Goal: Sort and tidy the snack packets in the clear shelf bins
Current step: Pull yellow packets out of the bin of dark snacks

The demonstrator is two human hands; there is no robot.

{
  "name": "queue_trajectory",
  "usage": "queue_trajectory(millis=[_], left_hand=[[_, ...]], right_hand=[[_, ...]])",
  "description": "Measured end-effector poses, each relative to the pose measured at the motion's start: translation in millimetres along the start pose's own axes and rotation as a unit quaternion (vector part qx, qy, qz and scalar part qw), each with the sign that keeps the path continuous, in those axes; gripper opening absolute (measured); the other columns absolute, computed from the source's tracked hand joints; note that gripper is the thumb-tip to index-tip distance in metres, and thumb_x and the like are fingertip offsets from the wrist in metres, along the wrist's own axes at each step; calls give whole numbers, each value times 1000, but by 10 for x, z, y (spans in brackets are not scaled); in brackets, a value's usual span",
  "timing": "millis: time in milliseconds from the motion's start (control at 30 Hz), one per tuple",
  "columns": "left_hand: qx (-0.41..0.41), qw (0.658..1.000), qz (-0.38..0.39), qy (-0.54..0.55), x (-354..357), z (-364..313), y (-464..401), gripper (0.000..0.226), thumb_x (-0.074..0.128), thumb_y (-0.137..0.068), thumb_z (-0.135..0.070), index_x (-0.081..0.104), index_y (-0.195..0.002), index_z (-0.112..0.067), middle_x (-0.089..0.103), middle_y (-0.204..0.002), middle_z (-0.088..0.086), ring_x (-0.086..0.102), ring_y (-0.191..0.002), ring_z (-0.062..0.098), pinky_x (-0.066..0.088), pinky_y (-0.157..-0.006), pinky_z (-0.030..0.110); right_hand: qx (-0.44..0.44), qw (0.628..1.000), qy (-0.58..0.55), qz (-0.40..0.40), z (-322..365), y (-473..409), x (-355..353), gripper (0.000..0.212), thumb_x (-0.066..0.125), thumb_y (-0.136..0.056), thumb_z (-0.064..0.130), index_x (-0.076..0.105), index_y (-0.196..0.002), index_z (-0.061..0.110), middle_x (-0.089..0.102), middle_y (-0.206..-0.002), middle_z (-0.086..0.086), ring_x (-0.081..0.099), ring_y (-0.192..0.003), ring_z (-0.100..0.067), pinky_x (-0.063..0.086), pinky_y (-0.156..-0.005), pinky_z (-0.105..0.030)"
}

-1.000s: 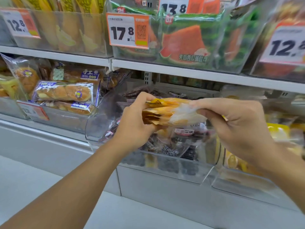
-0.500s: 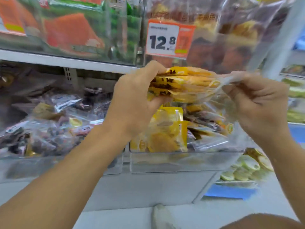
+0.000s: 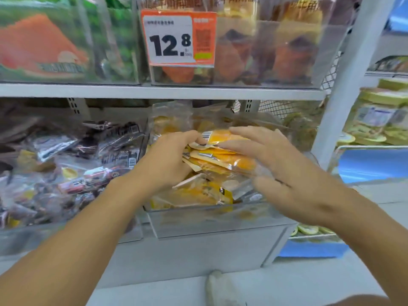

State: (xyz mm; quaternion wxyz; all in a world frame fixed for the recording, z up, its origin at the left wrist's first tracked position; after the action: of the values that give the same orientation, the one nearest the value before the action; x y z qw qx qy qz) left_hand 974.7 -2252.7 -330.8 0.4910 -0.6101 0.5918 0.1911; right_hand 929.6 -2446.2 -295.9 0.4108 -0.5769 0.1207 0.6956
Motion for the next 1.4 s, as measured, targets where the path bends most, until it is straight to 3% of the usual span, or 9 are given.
queue_trajectory(millis=[133,300,400,600,800,933,1100,1267,1400], left_hand=[[13,1000,1,-1,-193,-8,64,44,80,-79,-12,72,-119,-27,69,-118,-4,62,-111,16,49,-96,33],[-8,993,-71,98,-519,-5,411,17,67,-95,-21,74,-108,-30,70,-100,-22,62,-93,-6,43,-81,7],[18,999,-26,21,-452,-1,585,28,82,-81,-34,71,-107,-33,69,-98,-19,64,-89,0,50,-84,22],[-35,975,87,-204,-129,164,594,7,71,-84,-24,71,-87,-31,66,-81,-8,57,-94,20,46,-70,32],[25,993,-24,-109,-466,121,730,12,77,-84,-40,72,-90,-30,67,-88,-15,61,-86,14,53,-78,40],[26,995,-43,-87,-565,171,790,39,80,-82,-39,68,-118,-31,66,-118,-11,61,-112,15,51,-96,43],[43,994,-24,-94,-644,230,900,53,79,-85,-37,61,-134,-29,61,-134,-12,55,-122,9,46,-103,29],[11,985,-151,-78,-1242,563,1258,45,85,-79,-30,69,-120,-21,66,-116,-12,58,-108,2,41,-96,10],[-96,985,-112,-91,-1450,1040,1636,62,84,-75,-42,62,-130,-22,63,-121,-12,61,-111,7,49,-99,27]], right_hand=[[30,977,166,132,24,-159,478,84,12,-78,89,-3,-152,54,-6,-166,16,-13,-152,-15,0,-120,-60],[66,971,218,72,-67,-395,661,72,17,-87,79,10,-153,51,6,-166,15,-6,-153,-19,8,-117,-66],[96,975,199,25,37,-485,715,71,41,-88,75,23,-150,47,18,-163,11,1,-153,-23,9,-115,-69],[78,976,181,89,58,-496,822,105,15,-67,96,-4,-155,42,-5,-168,6,-19,-152,-25,-3,-114,-71],[6,988,152,30,226,-356,574,83,22,-79,84,24,-152,45,14,-165,15,8,-153,-15,4,-121,-60],[37,972,216,84,122,-445,760,82,0,-83,79,7,-155,42,6,-166,13,0,-154,-17,-2,-120,-61],[57,996,64,38,424,-471,479,112,53,-68,82,8,-158,33,18,-164,12,13,-152,-11,5,-124,-54],[-114,978,-61,-166,1272,-535,366,51,75,-85,37,60,-132,24,63,-128,9,57,-117,-7,45,-101,-24],[-122,990,58,29,1666,-978,941,39,65,-93,40,57,-130,28,59,-130,8,54,-121,-17,50,-97,-41]])
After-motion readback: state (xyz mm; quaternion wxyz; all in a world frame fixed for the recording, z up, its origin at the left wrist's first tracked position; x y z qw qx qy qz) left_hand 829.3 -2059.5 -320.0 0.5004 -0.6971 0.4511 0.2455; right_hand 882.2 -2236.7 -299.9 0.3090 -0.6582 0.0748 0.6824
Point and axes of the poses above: each hand's wrist, its own y-axis away from the middle knuckle, its own x-axis out of the palm, z = x × y, the point moved 6 cm from there along -y, towards the middle knuckle
